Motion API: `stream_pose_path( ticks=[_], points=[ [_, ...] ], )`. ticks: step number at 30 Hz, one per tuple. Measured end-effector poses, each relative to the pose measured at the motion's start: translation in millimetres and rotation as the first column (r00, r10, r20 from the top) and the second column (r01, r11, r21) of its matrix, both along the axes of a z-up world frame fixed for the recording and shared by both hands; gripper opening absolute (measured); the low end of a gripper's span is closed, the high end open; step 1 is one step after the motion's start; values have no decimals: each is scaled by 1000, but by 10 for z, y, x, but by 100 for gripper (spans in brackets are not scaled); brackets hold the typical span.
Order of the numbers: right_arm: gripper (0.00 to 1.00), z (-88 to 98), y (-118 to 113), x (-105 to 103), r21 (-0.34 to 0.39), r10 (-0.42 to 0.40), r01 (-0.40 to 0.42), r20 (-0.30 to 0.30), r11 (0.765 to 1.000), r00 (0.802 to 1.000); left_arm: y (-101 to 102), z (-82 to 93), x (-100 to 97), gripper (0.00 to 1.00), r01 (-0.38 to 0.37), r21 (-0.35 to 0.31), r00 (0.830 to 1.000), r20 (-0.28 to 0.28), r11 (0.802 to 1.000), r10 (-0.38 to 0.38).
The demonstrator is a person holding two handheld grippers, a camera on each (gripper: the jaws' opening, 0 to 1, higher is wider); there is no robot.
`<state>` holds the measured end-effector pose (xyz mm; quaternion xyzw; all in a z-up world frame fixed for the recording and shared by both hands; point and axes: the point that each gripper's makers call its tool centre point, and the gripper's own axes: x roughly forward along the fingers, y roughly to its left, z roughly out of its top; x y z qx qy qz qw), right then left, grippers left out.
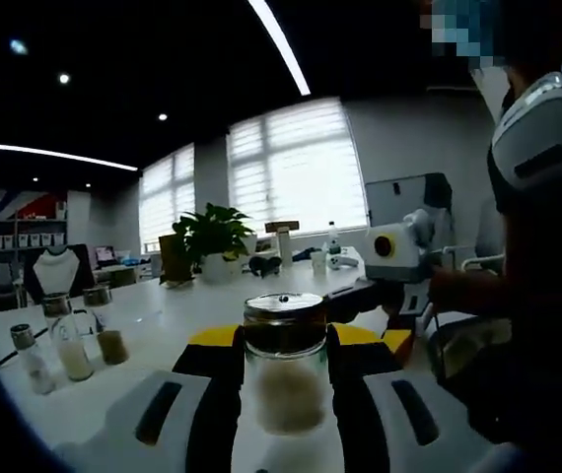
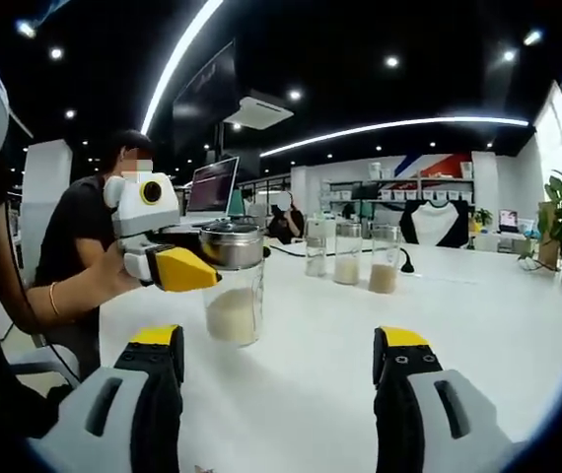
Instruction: Rotate the seasoning bottle until the label or dispensing opening points toward the visible target arrow and the bottle remains upright within the marked orientation range
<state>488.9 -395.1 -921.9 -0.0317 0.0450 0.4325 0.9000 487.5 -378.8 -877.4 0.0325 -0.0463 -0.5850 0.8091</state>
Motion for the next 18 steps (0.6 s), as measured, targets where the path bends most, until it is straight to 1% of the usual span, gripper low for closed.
stream_pose_path(
  ticks=[6, 8, 9, 10, 14, 18],
  points=[
    [73, -24, 71, -10, 16, 28, -28, 12, 999, 1000, -121, -13, -51, 35, 50, -18, 999, -16, 999, -51],
    [69, 7, 85, -2, 53, 37, -38, 16, 998, 999, -156, -26, -52, 35, 64, -23, 998, -24, 998, -65],
    [66, 41, 91, 6, 87, 38, -39, 15, 995, 999, -172, -45, -57, 35, 72, -15, 997, -25, 997, -73],
    [62, 58, 92, 10, 97, 42, -44, 21, 994, 999, -181, -59, -58, 35, 76, -7, 997, -24, 997, -76],
    [54, 14, 95, 19, 77, 42, -45, 33, 996, 999, -195, -80, -78, 35, 96, 19, 995, -18, 995, -96],
    [49, -20, 142, -13, 78, 73, -75, 31, 994, 997, -204, -61, -107, 35, 124, 14, 992, -24, 992, -123]
  ],
)
